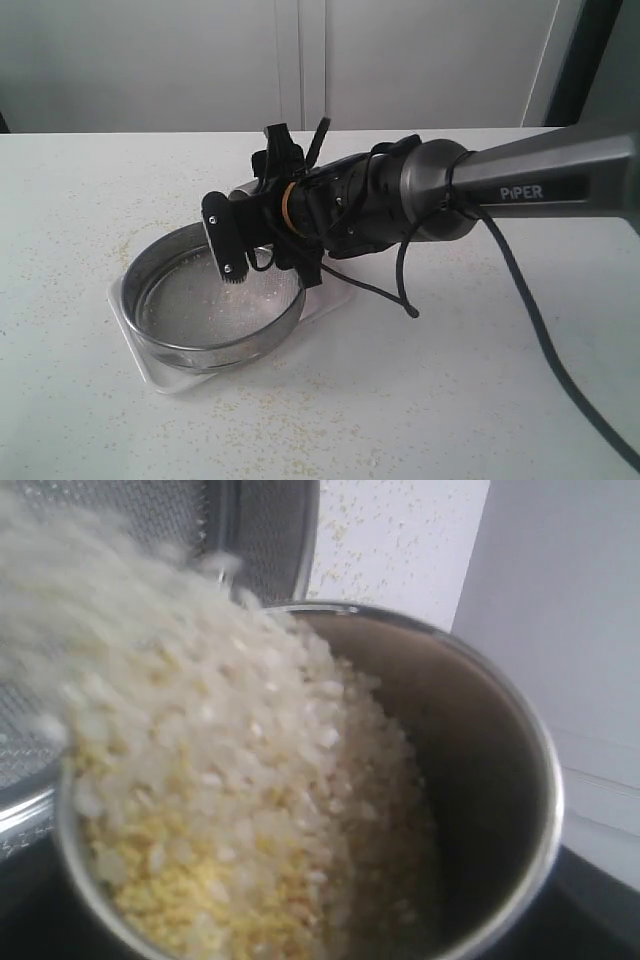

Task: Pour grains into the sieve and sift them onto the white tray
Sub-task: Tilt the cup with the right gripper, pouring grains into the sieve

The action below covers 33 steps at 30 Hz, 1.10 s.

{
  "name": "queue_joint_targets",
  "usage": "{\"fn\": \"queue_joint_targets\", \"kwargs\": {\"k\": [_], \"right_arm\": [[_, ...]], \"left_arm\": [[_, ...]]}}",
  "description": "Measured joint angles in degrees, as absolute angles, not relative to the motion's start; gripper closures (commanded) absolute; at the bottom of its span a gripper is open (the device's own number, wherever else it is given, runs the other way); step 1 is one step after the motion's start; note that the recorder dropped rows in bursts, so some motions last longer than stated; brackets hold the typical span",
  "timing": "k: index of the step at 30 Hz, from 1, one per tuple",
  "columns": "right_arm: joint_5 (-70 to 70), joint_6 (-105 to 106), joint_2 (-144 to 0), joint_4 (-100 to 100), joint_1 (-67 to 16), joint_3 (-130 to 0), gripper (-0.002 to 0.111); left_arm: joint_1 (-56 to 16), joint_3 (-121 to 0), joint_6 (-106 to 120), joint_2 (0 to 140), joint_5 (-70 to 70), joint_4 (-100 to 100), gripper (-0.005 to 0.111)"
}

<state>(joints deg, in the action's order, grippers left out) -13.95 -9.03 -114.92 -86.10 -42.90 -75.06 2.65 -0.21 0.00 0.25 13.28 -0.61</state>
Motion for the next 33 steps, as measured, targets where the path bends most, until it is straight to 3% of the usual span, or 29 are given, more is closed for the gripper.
{"fn": "queue_joint_targets", "kwargs": {"k": [33], "right_arm": [[-14.0,0.8,-115.0,-87.4,-45.0,-75.2,0.108]], "left_arm": [[2.7,-0.2,0.0,0.2,13.3,-0.6,0.107]]}}
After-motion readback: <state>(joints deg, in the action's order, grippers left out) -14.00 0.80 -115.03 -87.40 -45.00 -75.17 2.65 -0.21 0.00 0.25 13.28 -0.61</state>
